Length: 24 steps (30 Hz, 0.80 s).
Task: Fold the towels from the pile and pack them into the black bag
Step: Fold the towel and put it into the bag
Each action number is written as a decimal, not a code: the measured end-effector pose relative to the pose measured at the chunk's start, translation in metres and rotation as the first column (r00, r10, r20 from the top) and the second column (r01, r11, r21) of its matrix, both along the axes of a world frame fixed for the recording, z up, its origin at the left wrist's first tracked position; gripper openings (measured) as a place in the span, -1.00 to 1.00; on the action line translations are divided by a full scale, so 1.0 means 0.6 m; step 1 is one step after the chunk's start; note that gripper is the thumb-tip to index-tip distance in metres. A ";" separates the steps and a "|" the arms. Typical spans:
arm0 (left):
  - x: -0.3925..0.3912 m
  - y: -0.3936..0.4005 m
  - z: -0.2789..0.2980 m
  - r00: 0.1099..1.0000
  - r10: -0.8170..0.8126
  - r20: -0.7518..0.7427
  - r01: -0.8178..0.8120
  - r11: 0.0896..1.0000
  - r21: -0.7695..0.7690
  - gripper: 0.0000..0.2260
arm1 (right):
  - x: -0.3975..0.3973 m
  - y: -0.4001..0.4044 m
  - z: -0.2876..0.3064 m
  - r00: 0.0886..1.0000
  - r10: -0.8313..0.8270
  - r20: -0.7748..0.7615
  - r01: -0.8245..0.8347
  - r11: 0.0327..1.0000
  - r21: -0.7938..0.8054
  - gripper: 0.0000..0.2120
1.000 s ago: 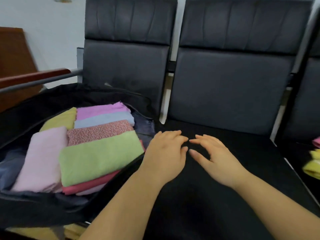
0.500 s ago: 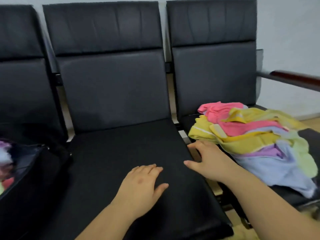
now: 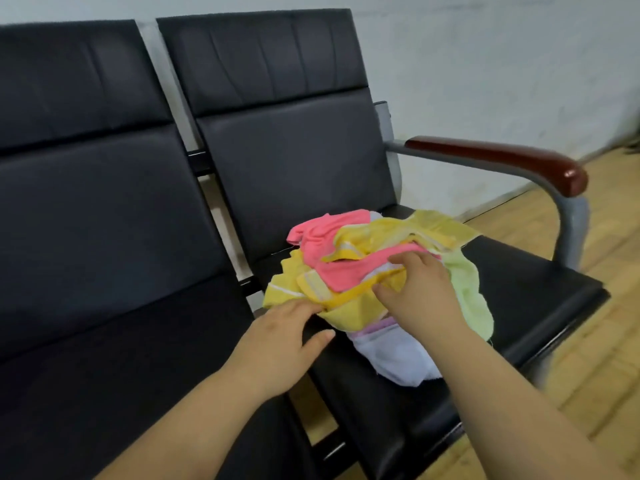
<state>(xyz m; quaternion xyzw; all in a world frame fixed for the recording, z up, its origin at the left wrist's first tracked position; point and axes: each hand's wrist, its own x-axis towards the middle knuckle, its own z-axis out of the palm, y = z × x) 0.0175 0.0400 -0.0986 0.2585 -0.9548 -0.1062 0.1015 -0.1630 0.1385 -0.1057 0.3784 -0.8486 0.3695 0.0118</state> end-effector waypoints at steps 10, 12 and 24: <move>-0.130 -0.034 0.021 0.996 -0.031 -0.084 0.037 0.996 0.081 -0.50 | -0.085 0.007 -0.028 0.984 -0.124 0.126 0.144 0.976 -0.163 -0.41; -0.150 -0.044 0.025 0.994 -0.022 -0.103 0.031 0.996 0.089 -0.47 | -0.098 -0.002 -0.027 0.976 -0.144 0.162 0.173 0.968 -0.182 -0.41; -0.210 -0.112 0.029 0.994 0.083 0.069 -0.092 0.986 0.138 -0.60 | -0.150 -0.056 -0.049 0.862 -0.307 0.403 0.379 0.919 -0.111 -0.46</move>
